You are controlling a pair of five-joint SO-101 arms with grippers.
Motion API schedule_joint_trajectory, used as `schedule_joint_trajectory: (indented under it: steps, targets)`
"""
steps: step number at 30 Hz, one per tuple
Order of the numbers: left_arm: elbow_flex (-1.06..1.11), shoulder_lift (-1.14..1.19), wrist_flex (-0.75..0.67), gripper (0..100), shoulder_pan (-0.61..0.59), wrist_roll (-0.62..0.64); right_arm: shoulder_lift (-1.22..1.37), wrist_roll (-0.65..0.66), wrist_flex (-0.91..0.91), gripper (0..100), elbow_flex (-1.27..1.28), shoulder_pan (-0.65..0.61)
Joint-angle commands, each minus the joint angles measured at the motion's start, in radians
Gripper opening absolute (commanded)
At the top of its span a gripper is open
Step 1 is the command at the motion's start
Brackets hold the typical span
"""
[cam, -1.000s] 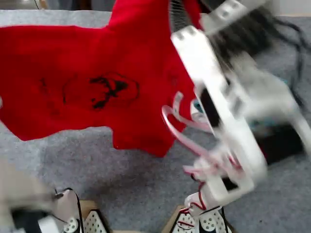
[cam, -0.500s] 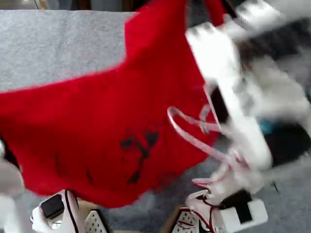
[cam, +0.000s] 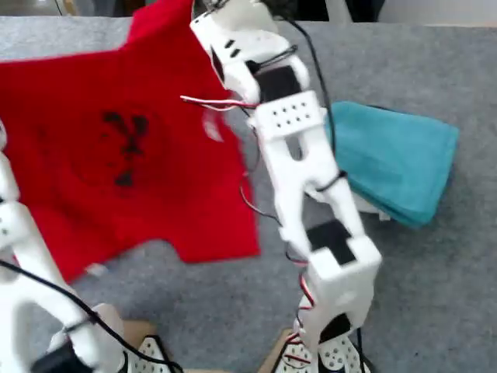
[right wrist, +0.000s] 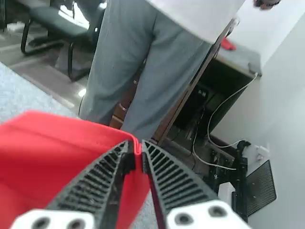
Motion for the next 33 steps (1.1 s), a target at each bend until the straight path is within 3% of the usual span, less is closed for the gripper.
schedule_joint_trajectory:
  steps: [1, 8, 16, 21, 25, 29, 33]
  targets:
    - [-0.134, 0.121, -0.002, 3, 0.021, -0.002, 0.104, 0.005, 0.040, 1.4, -0.298, 0.006]
    - [-0.278, 0.281, 0.120, 3, 0.021, -0.003, 0.354, 0.008, 0.288, 1.4, -0.746, 0.006]
    - [-0.222, 0.285, 0.267, 3, -0.019, -0.008, 0.463, 0.009, 0.729, 1.4, -0.992, 0.005]
    - [-0.156, 0.284, 0.385, 3, -0.021, -0.008, 0.472, 0.011, 0.980, 1.4, -1.043, 0.005]
    - [-0.174, 0.264, 0.603, 3, 0.019, -0.009, 0.486, 0.012, 1.165, 1.4, -1.035, -0.035]
    - [-0.125, 0.238, 0.666, 3, -0.018, -0.020, 0.479, 0.023, 1.189, 1.4, -0.989, -0.038]
    - [-0.033, 0.230, 0.672, 3, -0.096, -0.126, 0.377, 0.077, 1.191, 1.4, -0.819, -0.098]
